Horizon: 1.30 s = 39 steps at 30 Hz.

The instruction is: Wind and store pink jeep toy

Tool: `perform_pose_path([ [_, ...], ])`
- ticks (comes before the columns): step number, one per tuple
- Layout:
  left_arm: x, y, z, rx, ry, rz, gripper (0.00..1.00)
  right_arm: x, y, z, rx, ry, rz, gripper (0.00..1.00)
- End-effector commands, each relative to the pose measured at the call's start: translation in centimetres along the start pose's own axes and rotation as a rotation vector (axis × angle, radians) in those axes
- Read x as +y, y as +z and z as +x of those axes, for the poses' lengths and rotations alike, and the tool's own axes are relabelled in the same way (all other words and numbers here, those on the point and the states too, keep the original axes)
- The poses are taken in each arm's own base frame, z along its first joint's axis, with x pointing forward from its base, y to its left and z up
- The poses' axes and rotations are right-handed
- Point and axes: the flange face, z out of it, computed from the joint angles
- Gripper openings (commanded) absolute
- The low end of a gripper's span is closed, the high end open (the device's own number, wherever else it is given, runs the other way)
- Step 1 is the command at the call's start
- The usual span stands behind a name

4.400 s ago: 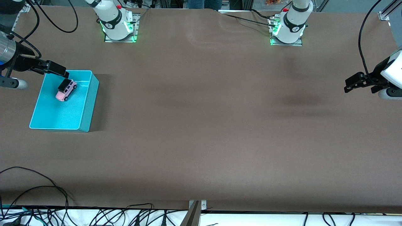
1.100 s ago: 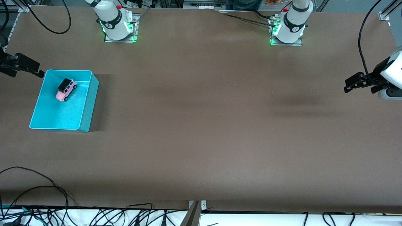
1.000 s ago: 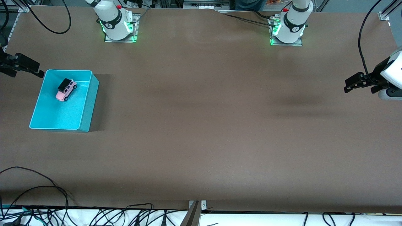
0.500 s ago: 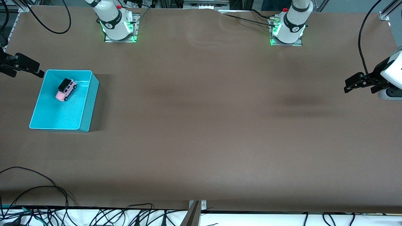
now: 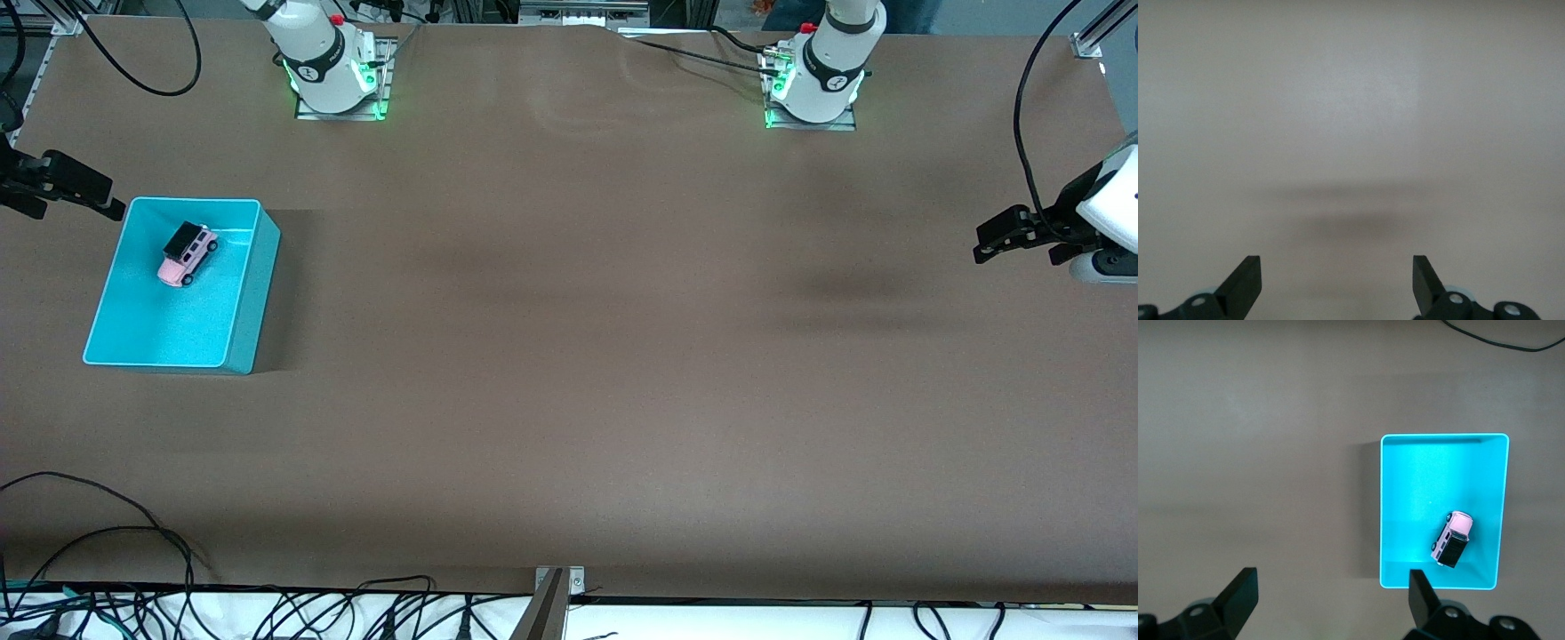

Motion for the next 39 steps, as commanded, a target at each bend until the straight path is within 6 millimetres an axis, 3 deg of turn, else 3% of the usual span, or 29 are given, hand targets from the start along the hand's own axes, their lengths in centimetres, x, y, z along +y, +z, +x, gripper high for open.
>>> perform_pose_path([
  [1,-0.21,0.01,-0.18,0.002,0.011,-0.017,1.00,0.11,-0.61,0.18,0.011,-0.013,-0.008,1.00],
  [39,-0.31,-0.01,-0.11,0.005,0.010,-0.017,1.00,0.01,-0.77,0.35,0.024,-0.016,-0.014,1.00],
])
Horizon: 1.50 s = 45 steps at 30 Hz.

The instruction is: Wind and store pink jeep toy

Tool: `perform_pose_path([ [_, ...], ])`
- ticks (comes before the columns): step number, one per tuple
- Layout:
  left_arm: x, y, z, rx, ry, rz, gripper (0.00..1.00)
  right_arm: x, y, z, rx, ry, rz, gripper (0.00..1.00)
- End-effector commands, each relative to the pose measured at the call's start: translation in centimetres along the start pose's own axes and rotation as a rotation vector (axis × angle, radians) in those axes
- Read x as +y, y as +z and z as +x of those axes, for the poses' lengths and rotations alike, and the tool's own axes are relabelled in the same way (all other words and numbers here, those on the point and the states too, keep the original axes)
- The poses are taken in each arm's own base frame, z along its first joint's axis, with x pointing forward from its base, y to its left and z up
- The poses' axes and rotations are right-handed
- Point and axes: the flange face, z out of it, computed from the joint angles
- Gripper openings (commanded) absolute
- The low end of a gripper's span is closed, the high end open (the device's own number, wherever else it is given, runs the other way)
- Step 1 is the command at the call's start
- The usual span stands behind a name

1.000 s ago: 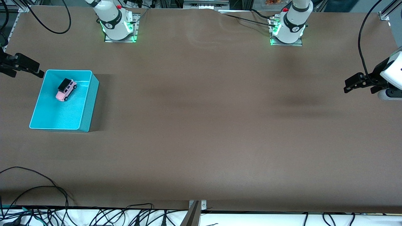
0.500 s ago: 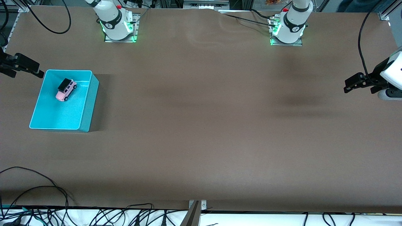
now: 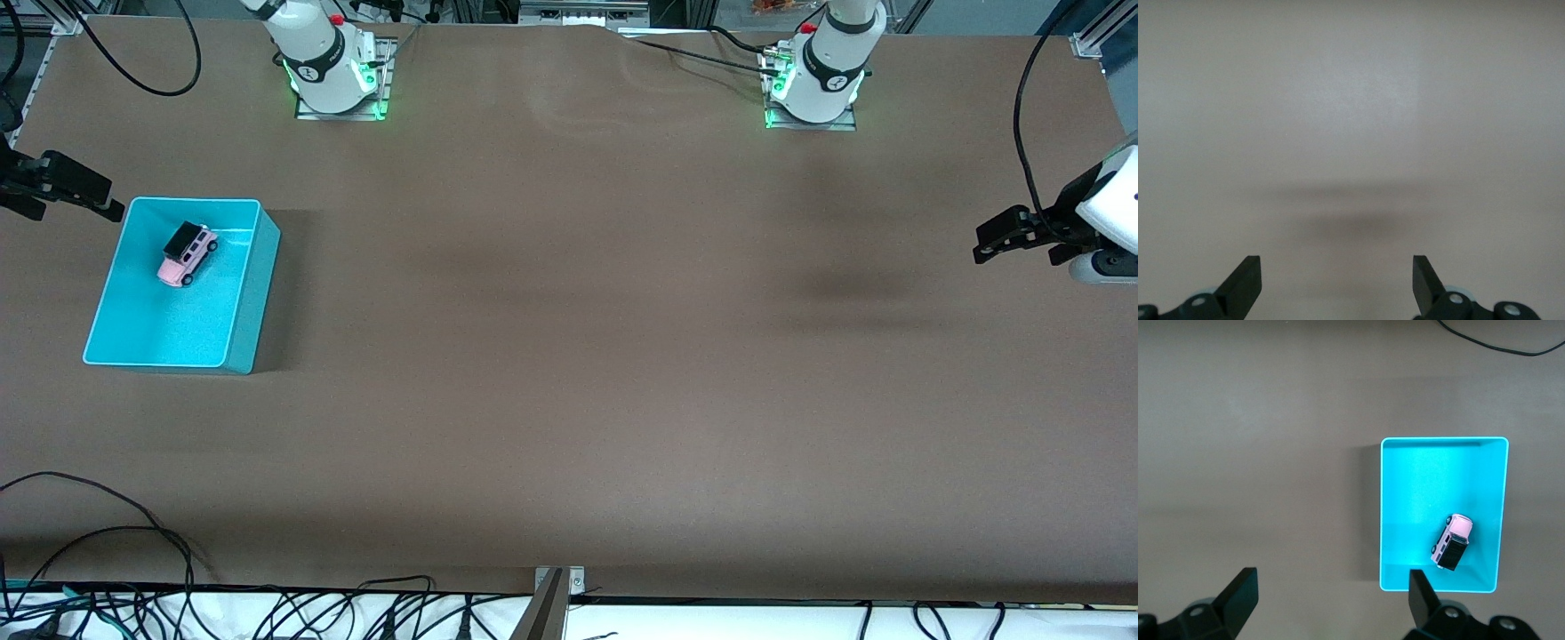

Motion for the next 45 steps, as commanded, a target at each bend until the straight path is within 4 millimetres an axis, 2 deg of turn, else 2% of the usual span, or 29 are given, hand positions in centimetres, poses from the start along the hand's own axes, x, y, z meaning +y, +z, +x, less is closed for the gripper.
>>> perform_pose_path([
  [1,-0.3,0.0,-0.1,0.006,0.010,-0.017,1.00,0.1,-0.6,0.3,0.013,-0.014,-0.014,1.00],
  [21,-0.4,-1.0,-0.1,0.028,0.007,-0.022,1.00,0.3,-0.3,0.4,0.009,-0.011,-0.013,1.00],
  [32,0.3,-1.3,0.0,0.032,0.018,-0.022,1.00,0.1,-0.4,0.3,0.006,-0.006,-0.010,1.00],
  [45,-0.1,-1.6,0.1,0.041,0.018,-0.014,1.00,0.0,-0.5,0.3,0.009,-0.006,-0.012,1.00],
])
